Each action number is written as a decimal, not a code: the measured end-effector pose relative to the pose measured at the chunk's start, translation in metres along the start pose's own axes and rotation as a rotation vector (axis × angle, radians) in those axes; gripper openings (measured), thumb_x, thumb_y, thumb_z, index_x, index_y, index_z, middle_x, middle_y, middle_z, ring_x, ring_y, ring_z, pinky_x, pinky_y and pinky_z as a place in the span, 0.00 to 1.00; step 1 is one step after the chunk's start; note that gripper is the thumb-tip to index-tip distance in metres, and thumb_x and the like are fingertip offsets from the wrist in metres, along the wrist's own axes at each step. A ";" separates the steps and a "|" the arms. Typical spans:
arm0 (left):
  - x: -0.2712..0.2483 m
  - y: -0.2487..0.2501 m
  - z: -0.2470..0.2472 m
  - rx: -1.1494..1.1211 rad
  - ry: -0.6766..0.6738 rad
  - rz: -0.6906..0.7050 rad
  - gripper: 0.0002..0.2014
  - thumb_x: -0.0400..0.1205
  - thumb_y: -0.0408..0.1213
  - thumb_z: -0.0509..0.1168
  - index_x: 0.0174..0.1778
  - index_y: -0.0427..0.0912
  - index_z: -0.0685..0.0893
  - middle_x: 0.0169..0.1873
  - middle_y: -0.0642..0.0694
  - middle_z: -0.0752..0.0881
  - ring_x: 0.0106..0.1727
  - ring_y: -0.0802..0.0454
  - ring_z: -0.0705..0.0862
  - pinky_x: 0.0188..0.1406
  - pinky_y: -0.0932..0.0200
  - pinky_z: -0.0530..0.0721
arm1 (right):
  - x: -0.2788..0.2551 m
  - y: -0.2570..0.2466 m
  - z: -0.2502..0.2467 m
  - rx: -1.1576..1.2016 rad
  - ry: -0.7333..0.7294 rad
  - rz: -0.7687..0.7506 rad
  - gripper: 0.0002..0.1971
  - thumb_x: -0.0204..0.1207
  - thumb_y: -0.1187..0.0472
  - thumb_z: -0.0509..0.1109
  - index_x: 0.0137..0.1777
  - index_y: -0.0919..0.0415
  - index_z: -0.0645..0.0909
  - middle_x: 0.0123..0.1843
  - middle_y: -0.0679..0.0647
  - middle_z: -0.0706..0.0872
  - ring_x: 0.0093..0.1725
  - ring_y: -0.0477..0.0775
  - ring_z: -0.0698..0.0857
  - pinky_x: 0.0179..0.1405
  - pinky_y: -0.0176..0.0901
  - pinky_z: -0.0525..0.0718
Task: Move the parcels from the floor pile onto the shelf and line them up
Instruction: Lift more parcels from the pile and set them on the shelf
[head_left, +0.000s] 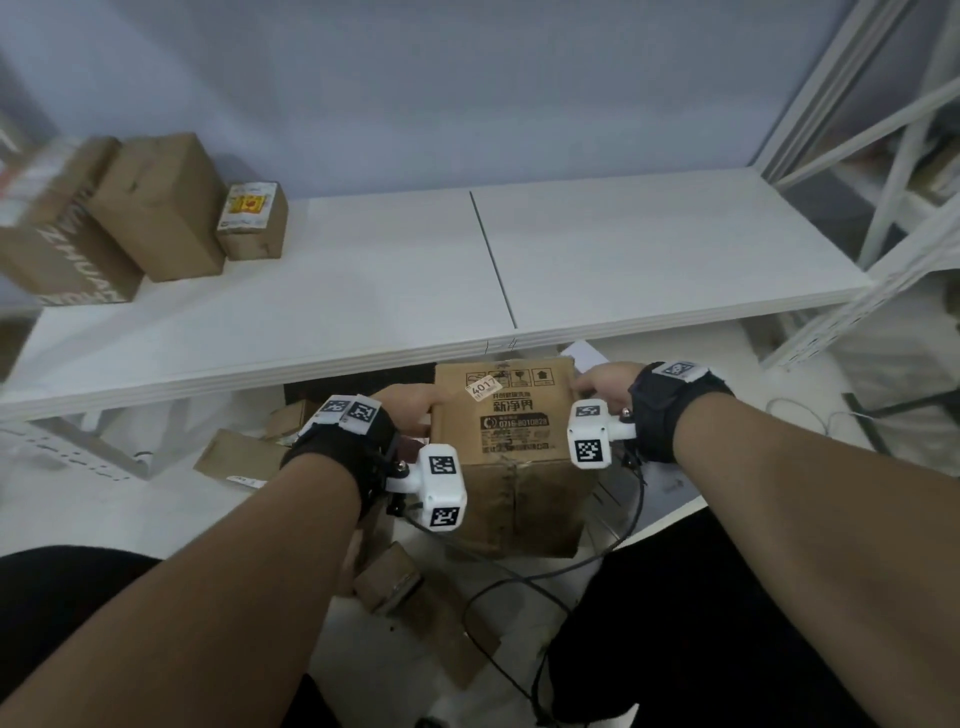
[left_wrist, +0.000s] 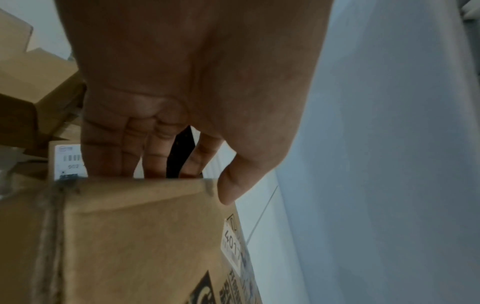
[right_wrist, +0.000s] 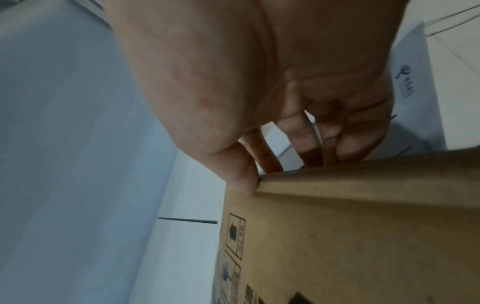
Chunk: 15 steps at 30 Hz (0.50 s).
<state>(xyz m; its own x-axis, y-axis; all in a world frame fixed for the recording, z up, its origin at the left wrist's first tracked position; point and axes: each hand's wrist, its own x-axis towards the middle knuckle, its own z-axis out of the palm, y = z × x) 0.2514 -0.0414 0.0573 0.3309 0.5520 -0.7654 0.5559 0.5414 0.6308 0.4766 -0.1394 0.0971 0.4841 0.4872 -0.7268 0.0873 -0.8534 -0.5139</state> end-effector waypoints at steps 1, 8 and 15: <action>-0.007 0.004 -0.002 -0.033 0.005 0.003 0.07 0.81 0.41 0.68 0.40 0.43 0.85 0.33 0.47 0.86 0.29 0.51 0.85 0.32 0.58 0.82 | -0.007 -0.007 -0.003 -0.045 -0.006 -0.013 0.04 0.79 0.64 0.68 0.47 0.65 0.77 0.49 0.64 0.83 0.49 0.64 0.85 0.51 0.54 0.83; -0.052 0.040 -0.027 -0.001 0.074 0.126 0.13 0.81 0.41 0.69 0.54 0.34 0.83 0.36 0.38 0.87 0.32 0.43 0.85 0.32 0.54 0.85 | -0.040 -0.053 -0.021 -0.205 0.004 -0.137 0.09 0.82 0.63 0.65 0.40 0.63 0.76 0.44 0.59 0.82 0.47 0.62 0.83 0.50 0.53 0.85; -0.099 0.102 -0.070 0.093 0.172 0.264 0.29 0.59 0.49 0.76 0.54 0.38 0.85 0.42 0.30 0.91 0.40 0.40 0.83 0.44 0.47 0.78 | -0.083 -0.100 -0.038 -0.176 0.057 -0.258 0.10 0.82 0.67 0.60 0.37 0.62 0.72 0.35 0.56 0.77 0.33 0.55 0.75 0.31 0.43 0.75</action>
<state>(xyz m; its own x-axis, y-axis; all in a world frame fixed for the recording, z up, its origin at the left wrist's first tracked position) 0.2220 0.0032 0.2058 0.3437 0.7689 -0.5392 0.5376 0.3096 0.7843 0.4606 -0.1013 0.2264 0.4736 0.6849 -0.5537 0.3608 -0.7244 -0.5874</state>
